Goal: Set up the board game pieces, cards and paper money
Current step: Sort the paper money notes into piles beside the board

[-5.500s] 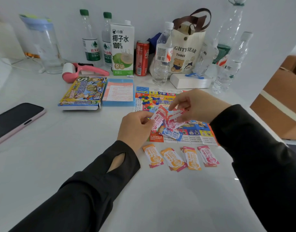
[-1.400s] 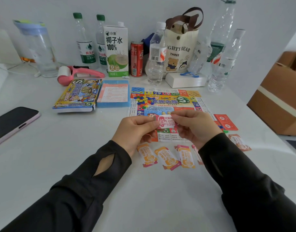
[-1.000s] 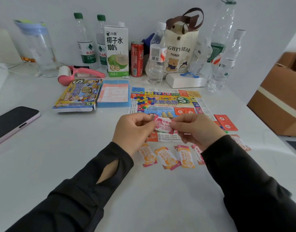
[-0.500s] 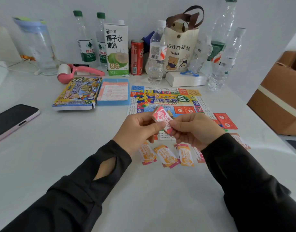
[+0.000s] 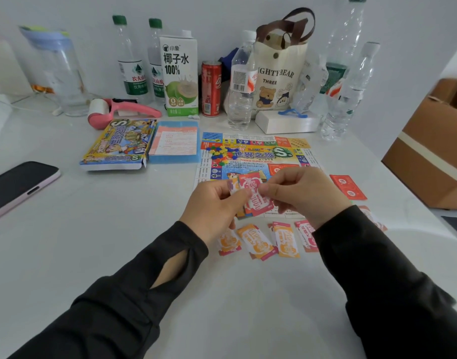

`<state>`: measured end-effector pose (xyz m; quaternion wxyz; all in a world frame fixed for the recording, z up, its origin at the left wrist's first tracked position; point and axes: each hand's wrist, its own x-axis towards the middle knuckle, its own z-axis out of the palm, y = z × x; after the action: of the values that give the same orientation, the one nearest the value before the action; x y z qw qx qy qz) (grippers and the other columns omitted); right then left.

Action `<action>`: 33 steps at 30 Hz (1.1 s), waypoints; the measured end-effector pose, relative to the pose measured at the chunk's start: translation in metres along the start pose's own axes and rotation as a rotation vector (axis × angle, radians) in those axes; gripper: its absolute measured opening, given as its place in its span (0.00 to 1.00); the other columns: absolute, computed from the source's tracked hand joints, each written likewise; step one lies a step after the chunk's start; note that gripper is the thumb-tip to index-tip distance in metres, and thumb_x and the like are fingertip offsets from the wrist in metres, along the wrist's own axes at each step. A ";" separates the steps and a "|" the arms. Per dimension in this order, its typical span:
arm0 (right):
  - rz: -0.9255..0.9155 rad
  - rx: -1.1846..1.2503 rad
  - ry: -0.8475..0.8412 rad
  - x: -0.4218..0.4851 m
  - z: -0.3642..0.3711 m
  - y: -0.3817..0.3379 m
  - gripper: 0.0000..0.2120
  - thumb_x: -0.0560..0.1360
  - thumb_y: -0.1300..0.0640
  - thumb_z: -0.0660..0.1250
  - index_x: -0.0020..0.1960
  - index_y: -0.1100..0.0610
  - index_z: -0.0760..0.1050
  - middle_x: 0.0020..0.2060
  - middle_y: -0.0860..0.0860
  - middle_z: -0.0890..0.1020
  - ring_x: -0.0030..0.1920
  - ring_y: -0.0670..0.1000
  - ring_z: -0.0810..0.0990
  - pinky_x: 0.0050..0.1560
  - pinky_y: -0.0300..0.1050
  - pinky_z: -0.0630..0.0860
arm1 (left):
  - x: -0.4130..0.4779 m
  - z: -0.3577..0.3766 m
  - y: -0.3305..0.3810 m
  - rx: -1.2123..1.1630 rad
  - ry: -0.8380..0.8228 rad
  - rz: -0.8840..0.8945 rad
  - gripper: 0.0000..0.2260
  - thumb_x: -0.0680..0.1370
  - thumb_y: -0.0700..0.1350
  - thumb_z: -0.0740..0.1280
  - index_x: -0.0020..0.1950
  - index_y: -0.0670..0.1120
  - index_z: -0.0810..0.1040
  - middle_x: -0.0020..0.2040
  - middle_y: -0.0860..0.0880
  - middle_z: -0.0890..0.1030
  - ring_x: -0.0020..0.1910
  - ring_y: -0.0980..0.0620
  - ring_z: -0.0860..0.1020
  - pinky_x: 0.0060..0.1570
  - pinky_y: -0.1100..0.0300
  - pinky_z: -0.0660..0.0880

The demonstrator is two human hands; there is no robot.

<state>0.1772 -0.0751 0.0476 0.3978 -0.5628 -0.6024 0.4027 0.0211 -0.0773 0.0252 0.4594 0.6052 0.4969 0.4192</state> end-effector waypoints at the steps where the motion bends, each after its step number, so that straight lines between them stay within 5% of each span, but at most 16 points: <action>1: 0.002 0.011 -0.011 0.000 0.000 0.001 0.06 0.65 0.55 0.74 0.31 0.55 0.79 0.24 0.48 0.78 0.26 0.46 0.74 0.33 0.42 0.75 | -0.001 0.001 0.001 -0.023 -0.016 -0.005 0.07 0.77 0.46 0.65 0.39 0.49 0.78 0.35 0.57 0.80 0.26 0.60 0.77 0.24 0.68 0.73; 9: 0.032 0.060 0.004 0.005 -0.002 0.008 0.10 0.71 0.61 0.70 0.31 0.54 0.79 0.24 0.48 0.79 0.27 0.49 0.74 0.35 0.45 0.73 | -0.008 0.001 0.008 -0.339 -0.151 -0.141 0.04 0.77 0.40 0.64 0.44 0.49 0.76 0.32 0.55 0.83 0.33 0.52 0.83 0.26 0.66 0.77; 17: 0.081 0.145 -0.121 0.005 0.000 0.009 0.06 0.70 0.59 0.70 0.34 0.55 0.79 0.26 0.49 0.78 0.25 0.47 0.73 0.28 0.40 0.71 | -0.006 0.000 0.007 -0.279 -0.107 -0.093 0.06 0.74 0.37 0.68 0.40 0.47 0.77 0.29 0.53 0.82 0.26 0.53 0.81 0.24 0.67 0.76; 21: 0.077 0.104 -0.006 0.007 -0.004 0.012 0.12 0.70 0.58 0.71 0.28 0.54 0.79 0.25 0.53 0.76 0.25 0.51 0.69 0.26 0.39 0.67 | -0.006 -0.001 0.006 -0.305 -0.099 -0.090 0.06 0.75 0.38 0.66 0.40 0.48 0.77 0.29 0.53 0.82 0.26 0.53 0.80 0.24 0.66 0.76; 26: 0.181 0.346 0.079 0.006 -0.009 0.011 0.14 0.72 0.63 0.69 0.29 0.59 0.73 0.24 0.54 0.72 0.19 0.46 0.65 0.19 0.35 0.63 | -0.004 -0.003 0.002 -0.226 -0.018 -0.071 0.06 0.76 0.41 0.66 0.39 0.49 0.78 0.30 0.52 0.83 0.24 0.54 0.78 0.23 0.64 0.73; 33: 0.097 0.148 0.103 0.006 -0.003 0.014 0.12 0.71 0.59 0.71 0.30 0.58 0.74 0.21 0.52 0.73 0.21 0.50 0.68 0.24 0.39 0.67 | -0.003 -0.004 -0.001 -0.207 0.029 -0.092 0.05 0.75 0.42 0.68 0.38 0.48 0.79 0.29 0.53 0.82 0.23 0.54 0.78 0.22 0.65 0.73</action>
<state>0.1844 -0.0681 0.0353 0.4485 -0.5802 -0.5221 0.4354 0.0171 -0.0794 0.0252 0.5310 0.5248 0.4849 0.4555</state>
